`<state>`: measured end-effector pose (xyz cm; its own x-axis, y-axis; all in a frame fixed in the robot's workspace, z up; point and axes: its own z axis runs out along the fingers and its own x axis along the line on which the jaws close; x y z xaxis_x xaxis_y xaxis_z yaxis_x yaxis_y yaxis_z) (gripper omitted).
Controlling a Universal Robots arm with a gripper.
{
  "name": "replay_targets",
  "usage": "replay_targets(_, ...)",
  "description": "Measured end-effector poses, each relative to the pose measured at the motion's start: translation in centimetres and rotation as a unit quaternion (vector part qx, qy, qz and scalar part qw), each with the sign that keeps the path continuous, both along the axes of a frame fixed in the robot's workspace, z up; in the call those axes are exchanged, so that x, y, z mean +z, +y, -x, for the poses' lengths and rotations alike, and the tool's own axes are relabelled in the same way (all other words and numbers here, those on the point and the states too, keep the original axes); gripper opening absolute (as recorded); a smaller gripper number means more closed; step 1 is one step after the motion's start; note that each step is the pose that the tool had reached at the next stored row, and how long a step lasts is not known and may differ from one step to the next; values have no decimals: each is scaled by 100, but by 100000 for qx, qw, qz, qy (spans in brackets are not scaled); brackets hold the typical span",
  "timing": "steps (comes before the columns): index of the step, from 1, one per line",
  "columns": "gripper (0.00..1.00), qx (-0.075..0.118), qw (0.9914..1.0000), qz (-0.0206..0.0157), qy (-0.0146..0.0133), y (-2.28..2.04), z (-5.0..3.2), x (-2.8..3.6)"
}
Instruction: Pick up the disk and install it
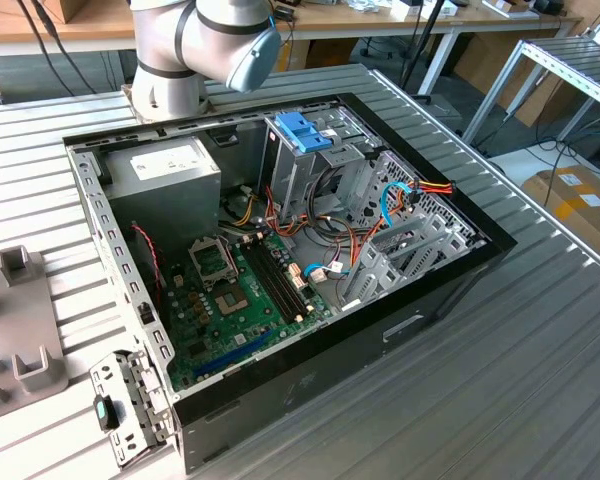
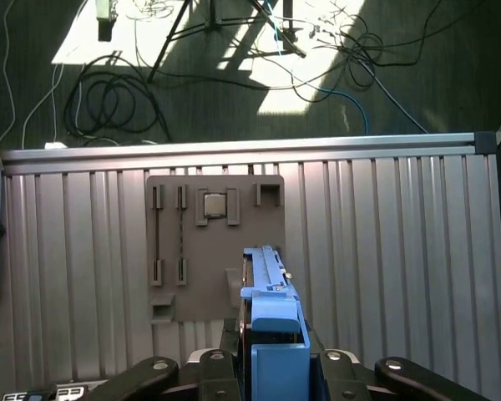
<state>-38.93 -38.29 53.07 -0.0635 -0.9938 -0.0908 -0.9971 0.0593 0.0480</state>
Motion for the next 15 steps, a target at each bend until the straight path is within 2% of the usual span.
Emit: replay_targets(15,37,0,100000,0,3,-2,-114,-8)
